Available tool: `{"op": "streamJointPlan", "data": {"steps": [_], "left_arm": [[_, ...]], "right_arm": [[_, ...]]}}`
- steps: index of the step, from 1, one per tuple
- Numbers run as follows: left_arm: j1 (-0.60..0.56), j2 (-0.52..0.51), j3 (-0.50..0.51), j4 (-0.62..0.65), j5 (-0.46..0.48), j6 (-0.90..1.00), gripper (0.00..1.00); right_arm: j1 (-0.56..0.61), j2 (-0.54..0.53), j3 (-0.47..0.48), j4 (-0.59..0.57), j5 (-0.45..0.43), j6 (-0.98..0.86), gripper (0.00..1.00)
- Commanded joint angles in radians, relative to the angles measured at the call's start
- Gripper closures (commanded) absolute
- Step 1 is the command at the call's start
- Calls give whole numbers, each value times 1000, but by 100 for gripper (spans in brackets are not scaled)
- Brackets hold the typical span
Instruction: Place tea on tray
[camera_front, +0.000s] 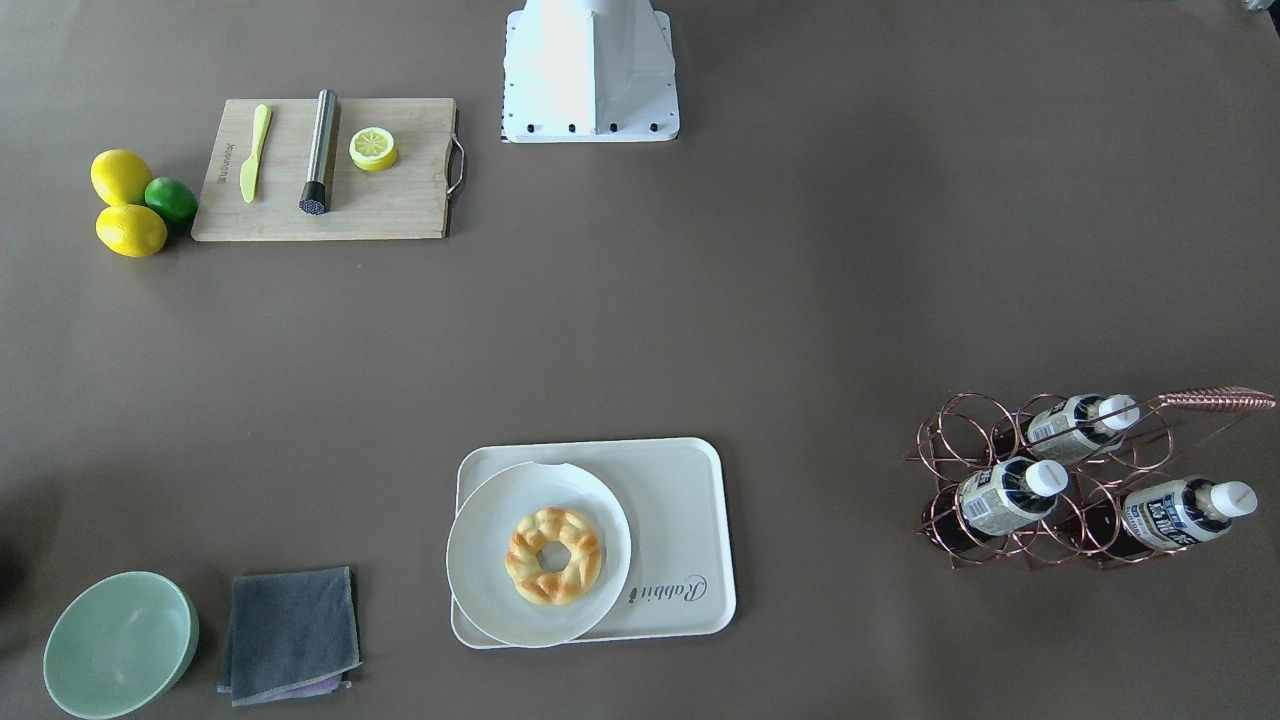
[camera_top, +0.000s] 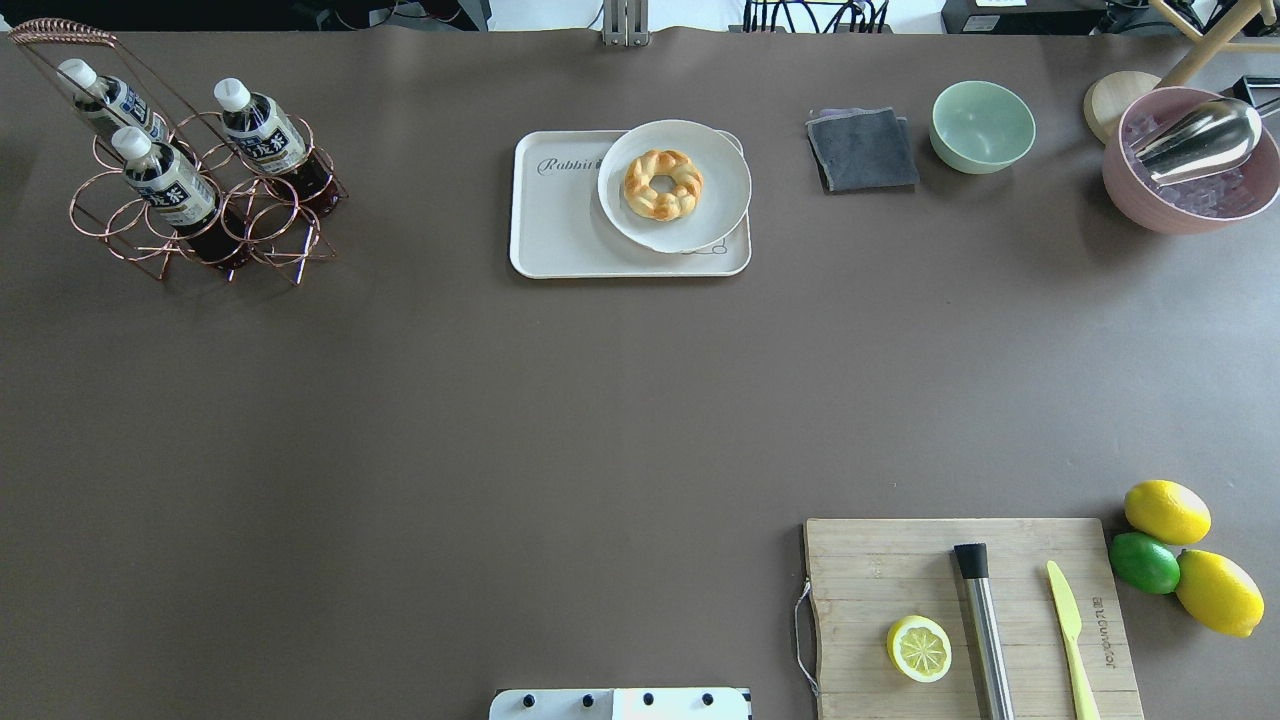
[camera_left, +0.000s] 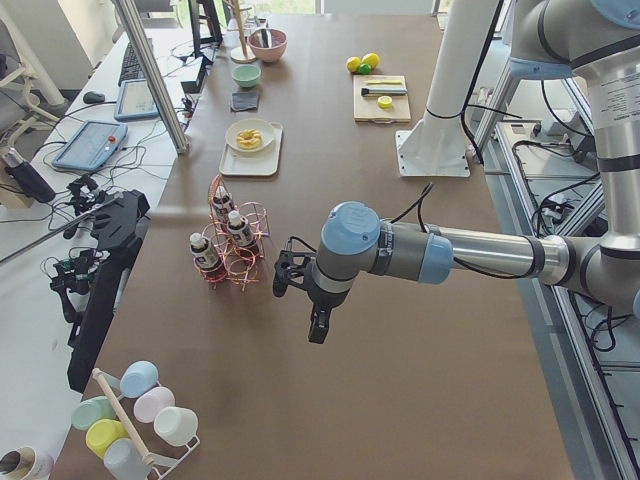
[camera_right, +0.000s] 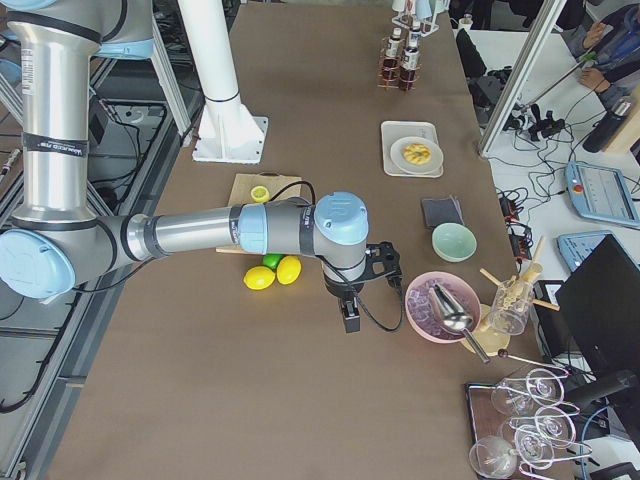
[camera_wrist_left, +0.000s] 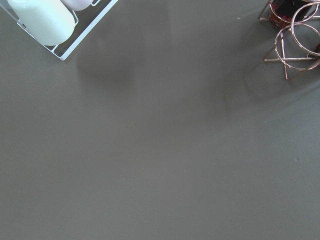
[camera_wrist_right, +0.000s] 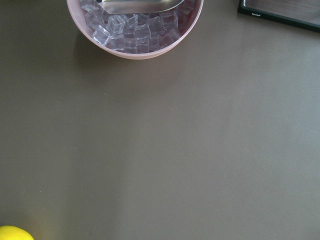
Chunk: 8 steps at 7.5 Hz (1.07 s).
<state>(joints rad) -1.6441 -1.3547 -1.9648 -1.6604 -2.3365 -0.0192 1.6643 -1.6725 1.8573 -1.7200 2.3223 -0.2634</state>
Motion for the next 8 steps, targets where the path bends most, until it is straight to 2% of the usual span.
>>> {"op": "streamJointPlan", "data": {"steps": [1, 2, 3, 5, 6, 8], "left_arm": [[87, -180, 55, -37, 5, -132, 2], [101, -234, 81, -91, 0, -204, 2], [165, -259, 95, -173, 8, -320, 2], [258, -268, 173, -495, 99, -527, 3], [309, -273, 190, -557, 144, -601, 3], [416, -322, 181, -564, 273, -724, 3]], "right_arm": [[-1, 0, 0, 0, 5, -3, 0], [-1, 0, 0, 0, 5, -5, 0], [-4, 0, 0, 0, 5, -5, 0], [-12, 0, 0, 3, 5, -5, 0], [-15, 0, -1, 13, 5, -3, 0], [-18, 0, -3, 13, 5, -3, 0]]}}
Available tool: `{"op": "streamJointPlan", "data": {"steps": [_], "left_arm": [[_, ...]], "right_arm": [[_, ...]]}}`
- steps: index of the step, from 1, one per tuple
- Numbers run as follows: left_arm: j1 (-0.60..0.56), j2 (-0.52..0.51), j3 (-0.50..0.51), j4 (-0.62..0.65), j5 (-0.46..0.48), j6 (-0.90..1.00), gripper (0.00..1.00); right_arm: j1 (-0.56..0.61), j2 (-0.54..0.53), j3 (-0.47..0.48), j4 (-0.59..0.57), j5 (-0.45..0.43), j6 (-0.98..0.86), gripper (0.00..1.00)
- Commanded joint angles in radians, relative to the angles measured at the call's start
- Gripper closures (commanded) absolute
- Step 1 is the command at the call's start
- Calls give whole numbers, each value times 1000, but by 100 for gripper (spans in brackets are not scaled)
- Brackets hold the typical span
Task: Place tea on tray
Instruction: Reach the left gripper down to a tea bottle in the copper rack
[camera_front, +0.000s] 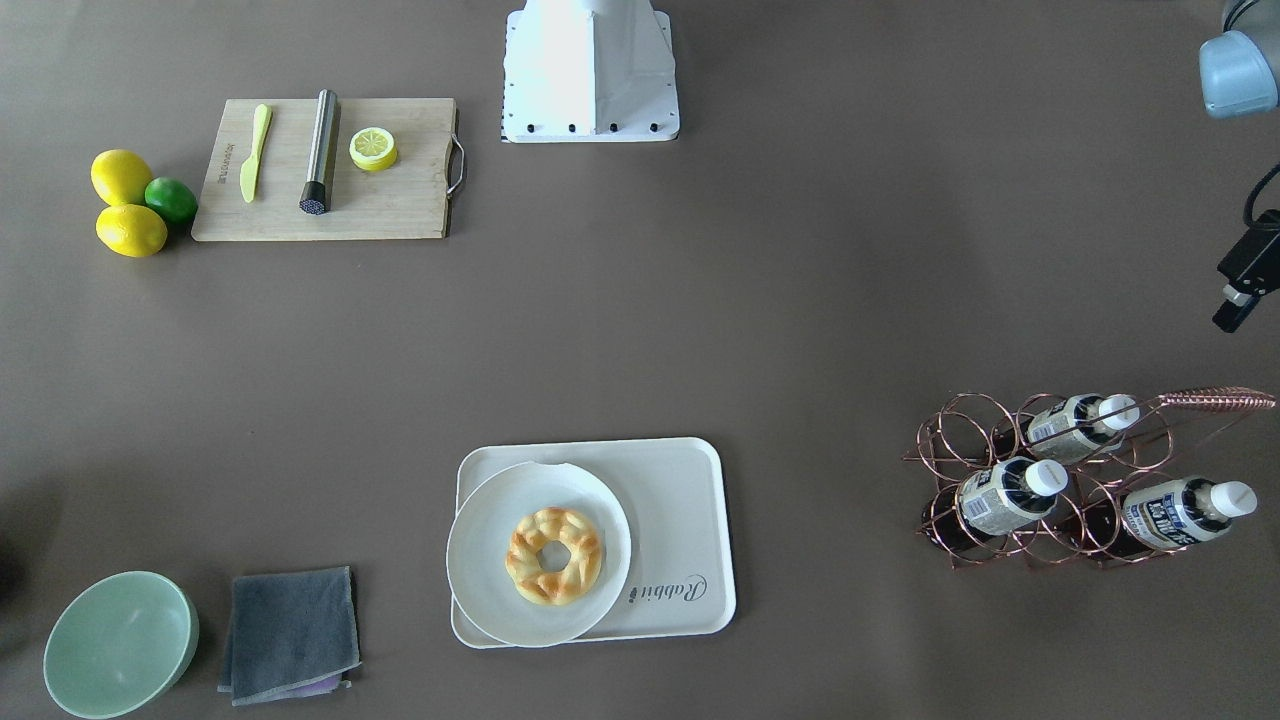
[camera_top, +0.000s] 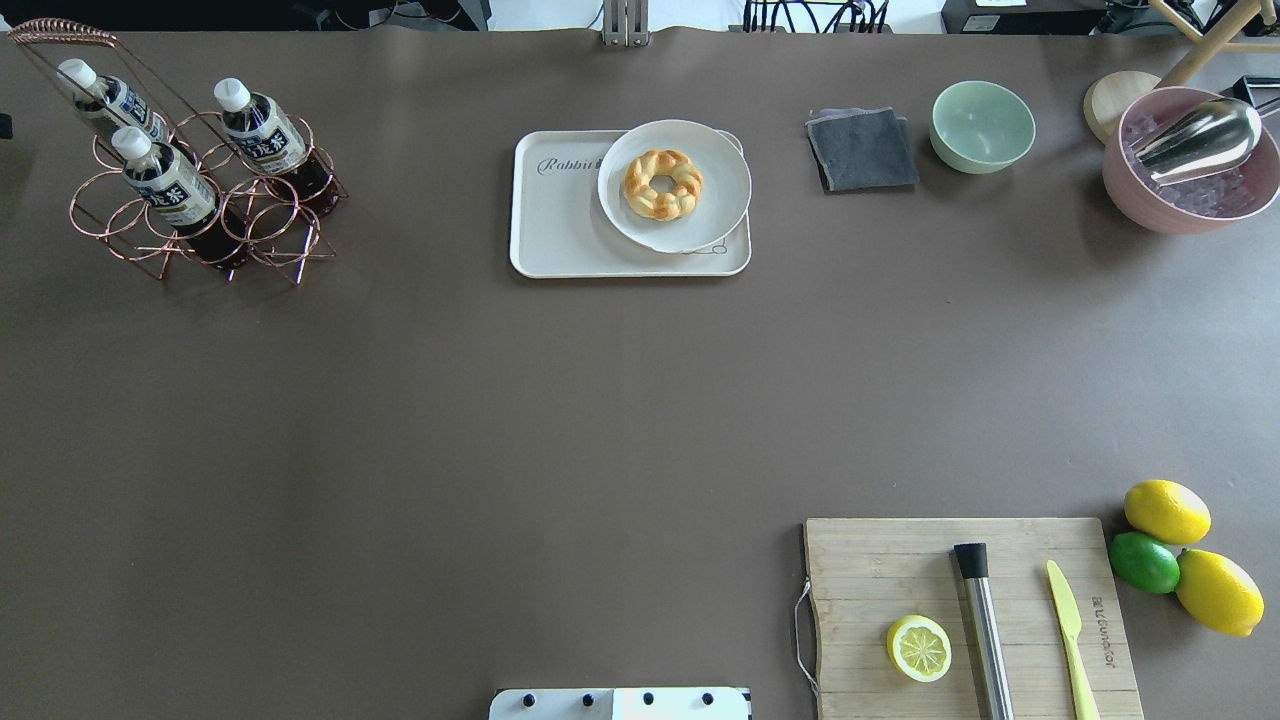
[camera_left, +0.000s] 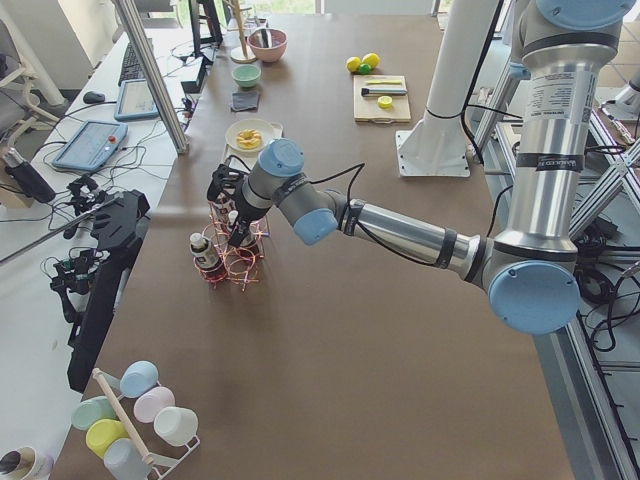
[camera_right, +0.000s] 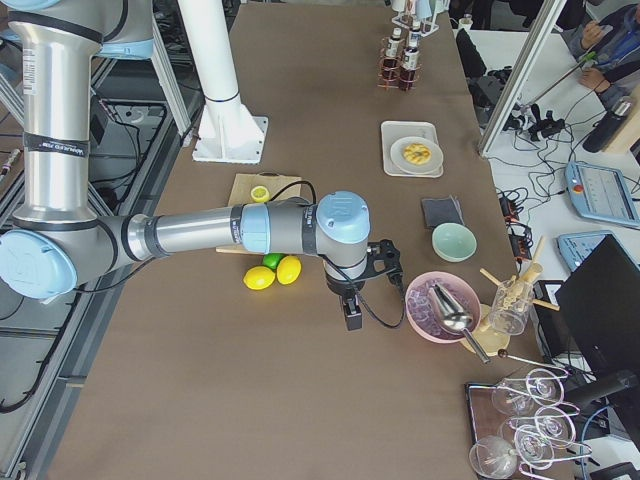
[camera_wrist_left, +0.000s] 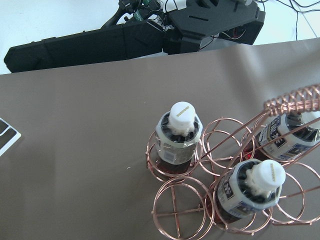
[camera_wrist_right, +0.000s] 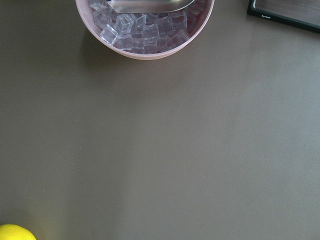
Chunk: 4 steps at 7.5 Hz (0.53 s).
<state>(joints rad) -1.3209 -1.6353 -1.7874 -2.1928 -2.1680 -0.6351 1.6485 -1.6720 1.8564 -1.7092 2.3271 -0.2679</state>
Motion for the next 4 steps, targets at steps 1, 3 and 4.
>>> {"op": "streamJointPlan", "data": {"steps": [1, 3, 4], "left_arm": [[126, -61, 5, -31, 152, -121, 3], [150, -76, 19, -30, 183, -118, 3], [175, -78, 22, -28, 230, -120, 3]], "right_arm": [[-4, 0, -2, 2, 0, 1, 0], [-4, 0, -2, 2, 0, -1, 0], [-6, 0, -3, 2, 0, 1, 0]]}}
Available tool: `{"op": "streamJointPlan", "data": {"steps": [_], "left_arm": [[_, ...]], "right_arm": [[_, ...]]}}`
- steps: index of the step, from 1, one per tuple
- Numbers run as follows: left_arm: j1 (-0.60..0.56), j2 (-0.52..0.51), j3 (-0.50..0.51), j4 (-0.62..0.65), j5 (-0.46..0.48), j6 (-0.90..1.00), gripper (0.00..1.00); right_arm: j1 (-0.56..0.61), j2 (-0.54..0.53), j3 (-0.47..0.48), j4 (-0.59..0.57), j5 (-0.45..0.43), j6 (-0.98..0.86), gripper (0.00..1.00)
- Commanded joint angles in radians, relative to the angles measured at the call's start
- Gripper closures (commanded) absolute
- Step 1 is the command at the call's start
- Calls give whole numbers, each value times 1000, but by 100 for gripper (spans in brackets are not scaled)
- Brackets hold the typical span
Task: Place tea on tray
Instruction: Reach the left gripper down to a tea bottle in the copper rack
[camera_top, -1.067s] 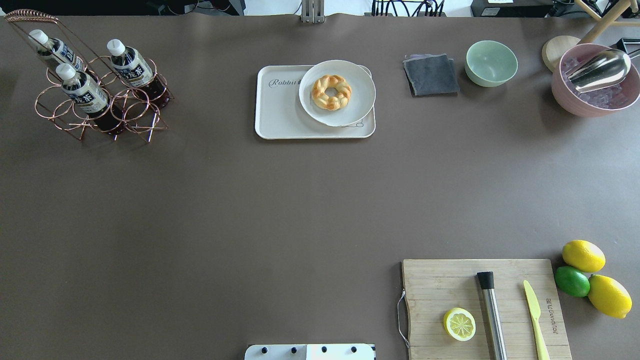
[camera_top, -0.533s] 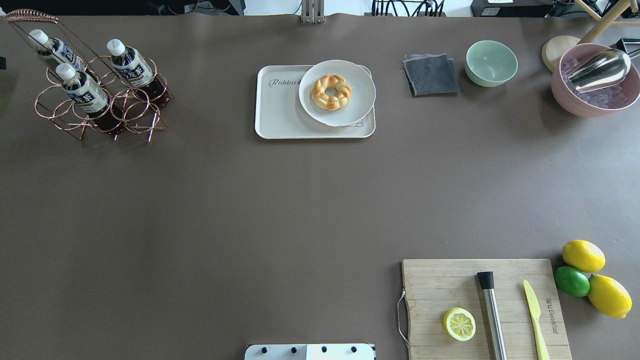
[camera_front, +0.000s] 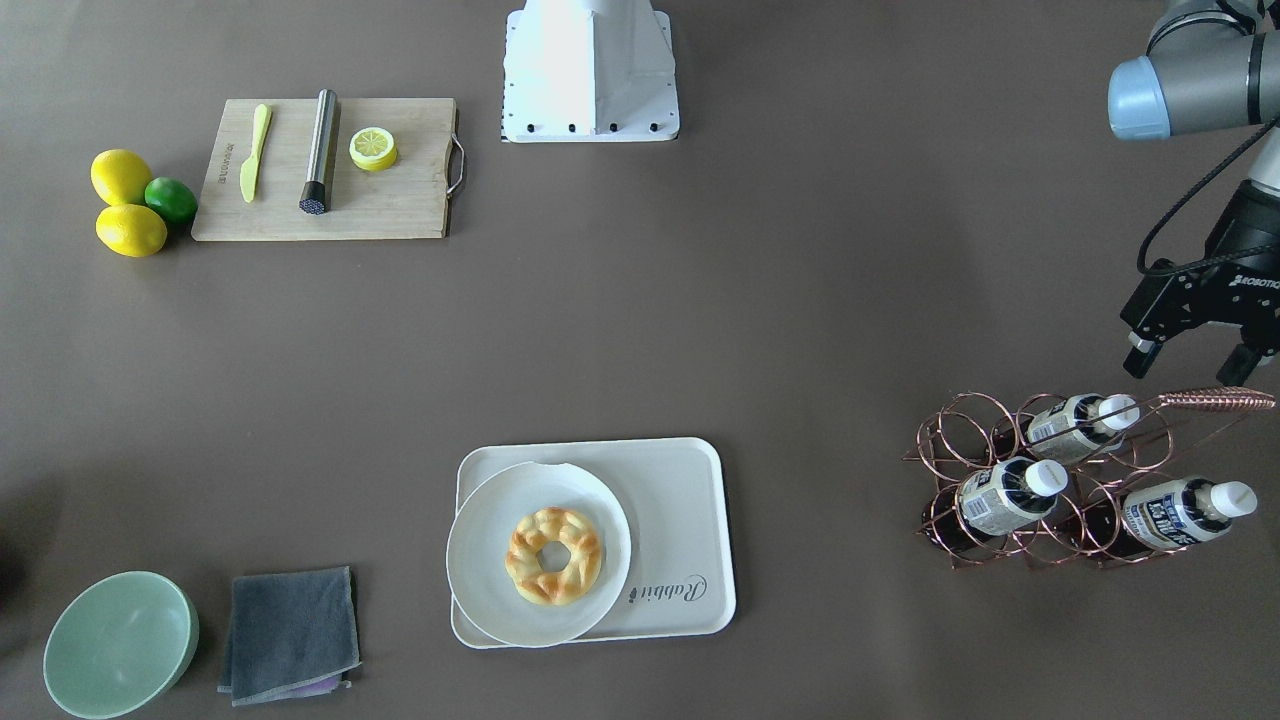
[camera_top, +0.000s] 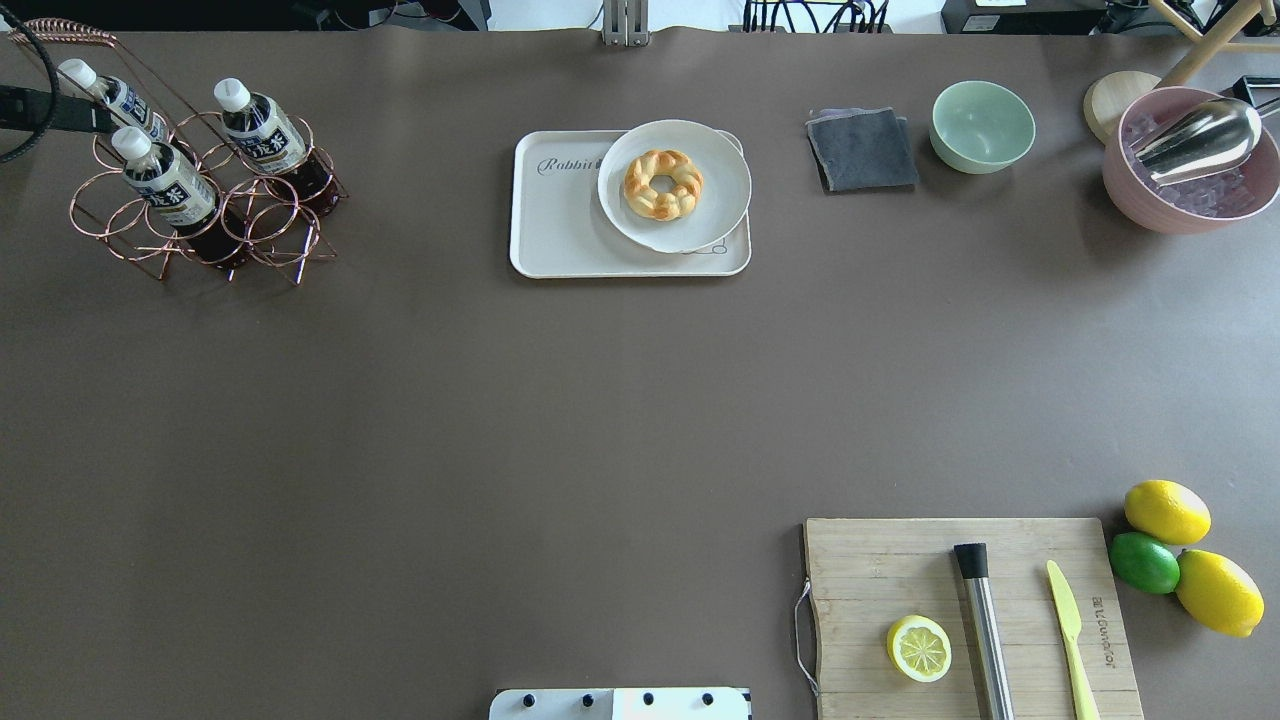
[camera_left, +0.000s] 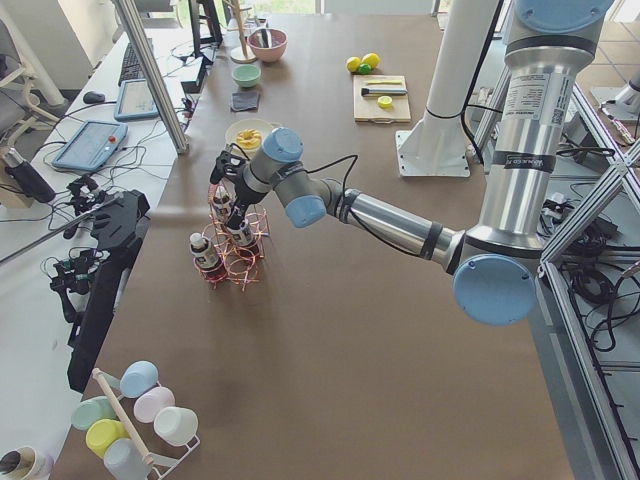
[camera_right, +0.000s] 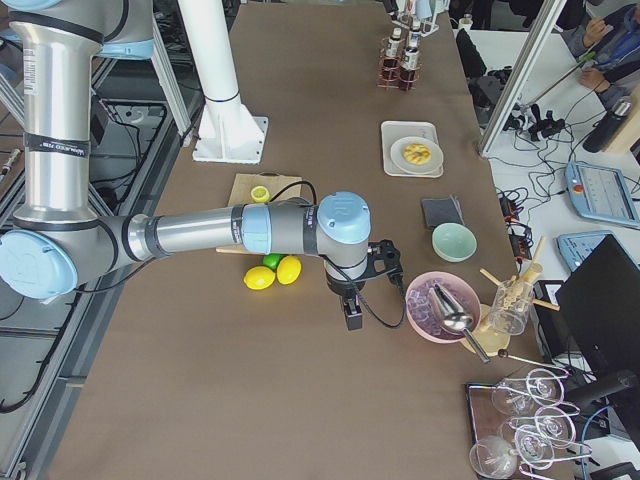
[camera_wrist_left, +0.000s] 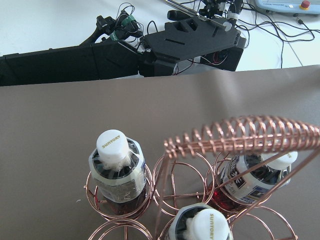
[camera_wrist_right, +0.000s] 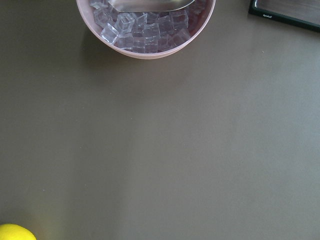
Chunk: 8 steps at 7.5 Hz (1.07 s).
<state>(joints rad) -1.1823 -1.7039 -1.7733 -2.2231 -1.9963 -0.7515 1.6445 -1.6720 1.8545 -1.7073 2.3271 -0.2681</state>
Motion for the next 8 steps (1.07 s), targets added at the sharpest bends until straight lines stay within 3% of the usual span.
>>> {"op": "streamJointPlan", "data": {"steps": [1, 6, 8], "left_arm": [[71, -10, 11, 0, 110, -8, 5], [84, -22, 34, -1, 114, -8, 12], [104, -26, 35, -1, 114, -35, 19]], "right_arm": [[-2, 0, -3, 0, 0, 1, 0], [-5, -6, -3, 0, 0, -2, 0], [-5, -6, -1, 2, 0, -2, 0]]}}
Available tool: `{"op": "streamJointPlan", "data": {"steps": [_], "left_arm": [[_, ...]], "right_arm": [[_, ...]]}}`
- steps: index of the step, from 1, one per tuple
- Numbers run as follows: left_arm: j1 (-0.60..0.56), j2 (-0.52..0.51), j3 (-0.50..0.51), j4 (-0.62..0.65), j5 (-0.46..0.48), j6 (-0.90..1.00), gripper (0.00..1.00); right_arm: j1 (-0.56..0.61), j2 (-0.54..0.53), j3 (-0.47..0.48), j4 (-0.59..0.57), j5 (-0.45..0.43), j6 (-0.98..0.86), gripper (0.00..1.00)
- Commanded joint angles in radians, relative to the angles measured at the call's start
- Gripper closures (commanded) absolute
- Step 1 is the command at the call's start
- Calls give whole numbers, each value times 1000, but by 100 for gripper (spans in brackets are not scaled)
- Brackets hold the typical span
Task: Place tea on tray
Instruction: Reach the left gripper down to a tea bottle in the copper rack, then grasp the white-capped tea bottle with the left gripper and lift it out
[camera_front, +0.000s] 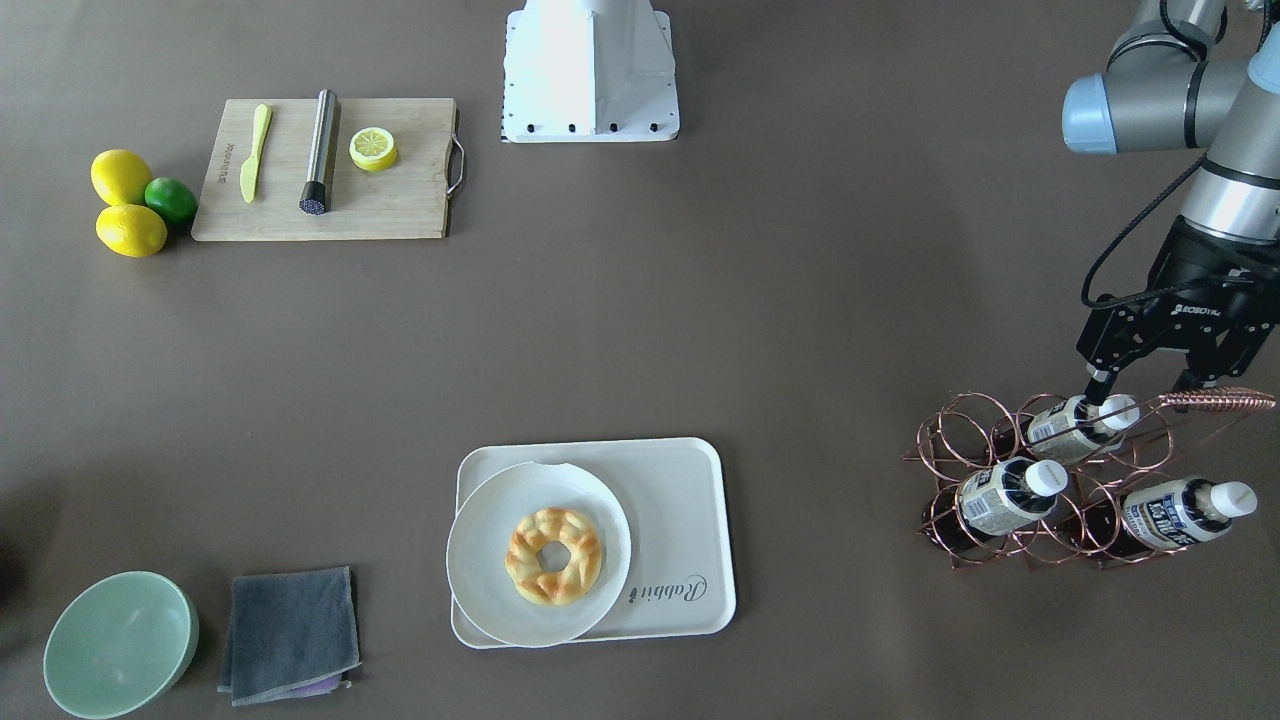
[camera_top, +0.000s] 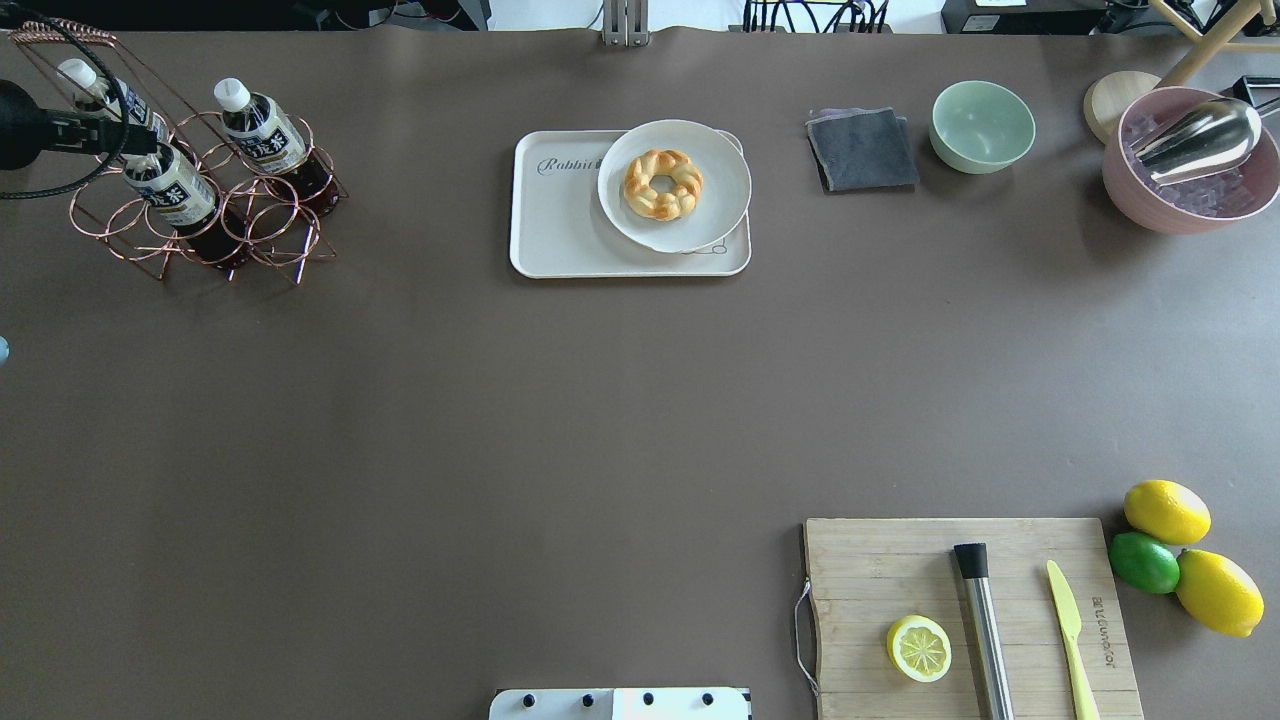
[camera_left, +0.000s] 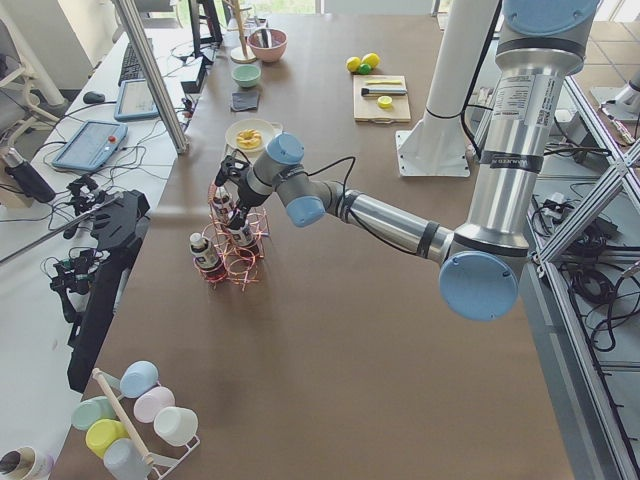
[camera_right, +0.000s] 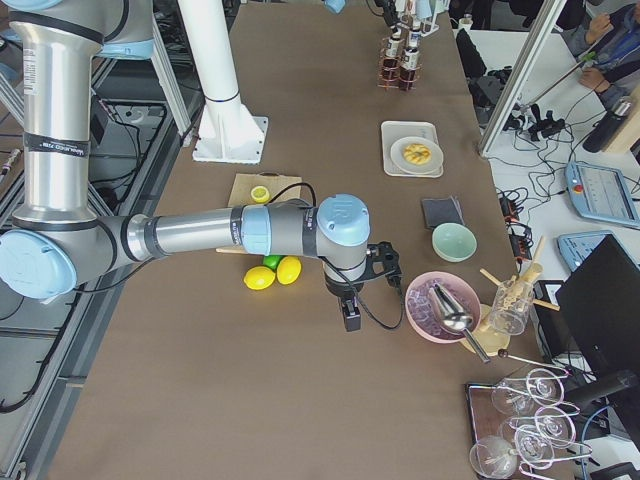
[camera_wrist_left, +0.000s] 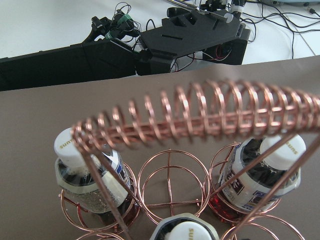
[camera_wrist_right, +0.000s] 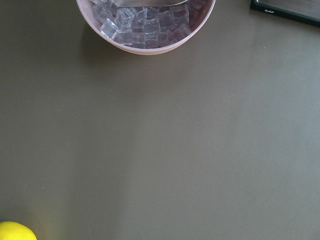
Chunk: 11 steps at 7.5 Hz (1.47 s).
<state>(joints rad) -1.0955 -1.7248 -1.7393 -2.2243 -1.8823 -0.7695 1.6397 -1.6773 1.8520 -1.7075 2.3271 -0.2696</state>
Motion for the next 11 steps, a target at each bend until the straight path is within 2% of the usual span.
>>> {"op": "streamJointPlan", "data": {"steps": [1, 2, 3, 7, 9, 11], "left_arm": [[17, -3, 1, 0, 0, -17, 46], [14, -1, 0, 2, -1, -13, 91], [14, 2, -3, 2, -1, -13, 100], [-20, -2, -44, 26, -23, -5, 100], [-114, -2, -115, 87, -102, 37, 100], [-217, 5, -239, 240, -144, 113, 100]], "right_arm": [[0, -1, 1, 11, 0, 0, 0], [0, -2, 1, 15, 0, 0, 0], [0, -2, 1, 17, 0, 0, 0], [0, -2, 1, 17, 0, 0, 0], [0, -2, 0, 17, -2, 1, 0], [0, -2, 0, 17, -2, 0, 0]]}}
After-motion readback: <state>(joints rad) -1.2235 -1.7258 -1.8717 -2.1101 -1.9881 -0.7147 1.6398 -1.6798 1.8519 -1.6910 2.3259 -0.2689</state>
